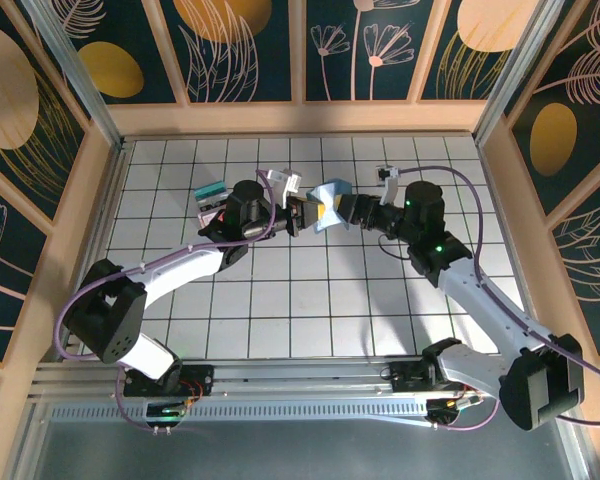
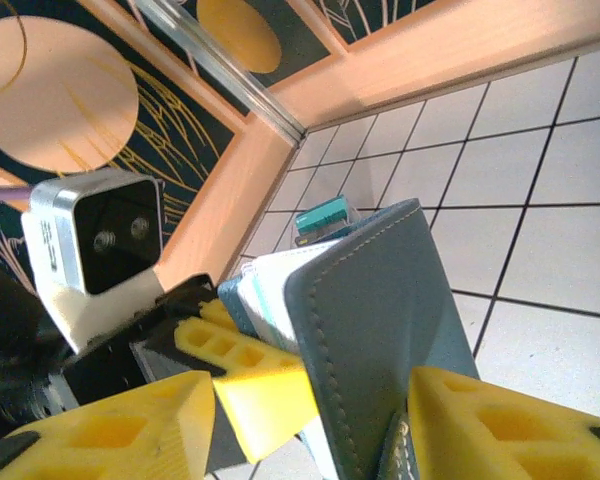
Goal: Take the credit cards out of the card holder
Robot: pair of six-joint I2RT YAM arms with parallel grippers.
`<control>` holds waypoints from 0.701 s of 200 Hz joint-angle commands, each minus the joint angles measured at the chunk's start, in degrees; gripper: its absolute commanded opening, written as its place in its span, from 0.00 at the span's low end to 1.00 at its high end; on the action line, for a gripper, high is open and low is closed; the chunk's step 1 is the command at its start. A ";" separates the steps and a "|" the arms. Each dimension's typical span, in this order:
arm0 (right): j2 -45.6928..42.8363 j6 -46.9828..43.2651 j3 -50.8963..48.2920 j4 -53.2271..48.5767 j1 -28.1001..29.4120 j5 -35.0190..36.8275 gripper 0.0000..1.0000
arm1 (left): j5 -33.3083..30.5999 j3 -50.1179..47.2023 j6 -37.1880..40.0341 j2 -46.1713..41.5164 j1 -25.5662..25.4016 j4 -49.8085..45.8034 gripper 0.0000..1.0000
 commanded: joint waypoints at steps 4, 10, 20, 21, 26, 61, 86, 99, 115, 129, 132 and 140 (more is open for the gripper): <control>1.59 -0.77 2.74 -2.00 0.56 1.72 0.61 | 0.18 1.09 2.22 -1.58 -0.41 -0.23 0.06; 2.07 -0.86 3.12 -2.44 0.73 2.05 0.63 | 0.36 1.12 2.38 -1.52 -0.47 -0.25 0.06; 2.81 -1.03 3.71 -3.18 0.95 2.84 0.66 | 0.90 1.11 2.47 -1.39 -0.44 -0.27 0.06; 2.86 -1.08 3.78 -3.18 1.02 2.93 0.66 | 0.90 1.13 2.51 -1.35 -0.47 -0.30 0.06; 3.19 -1.21 3.91 -3.38 1.04 3.27 0.67 | 1.24 1.15 2.60 -1.30 -0.58 -0.29 0.06; 5.49 -1.91 5.32 -3.64 1.76 3.29 0.71 | 3.45 1.15 3.35 -0.95 -1.02 0.09 0.06; 6.74 -2.10 5.77 -3.35 2.28 2.67 0.73 | 3.86 1.15 3.41 -0.60 -1.15 -0.22 0.07; 7.29 -2.25 6.05 -3.51 2.49 2.66 0.73 | 4.05 2.76 3.58 -0.50 -1.36 -0.18 0.07; 8.04 -2.27 6.37 -3.80 2.58 2.74 0.73 | 4.31 3.00 3.69 -0.32 -1.47 -0.24 0.08; 8.49 -2.35 6.64 -3.94 2.67 2.57 0.73 | 4.39 3.18 3.77 -0.16 -1.61 -0.32 0.08; 8.53 -2.43 6.58 -3.97 2.76 2.58 0.73 | 4.45 3.25 3.71 -0.08 -1.59 -0.36 0.08; 8.67 -2.51 6.72 -3.92 2.88 2.57 0.73 | 4.50 3.42 3.87 0.01 -1.63 -0.51 0.08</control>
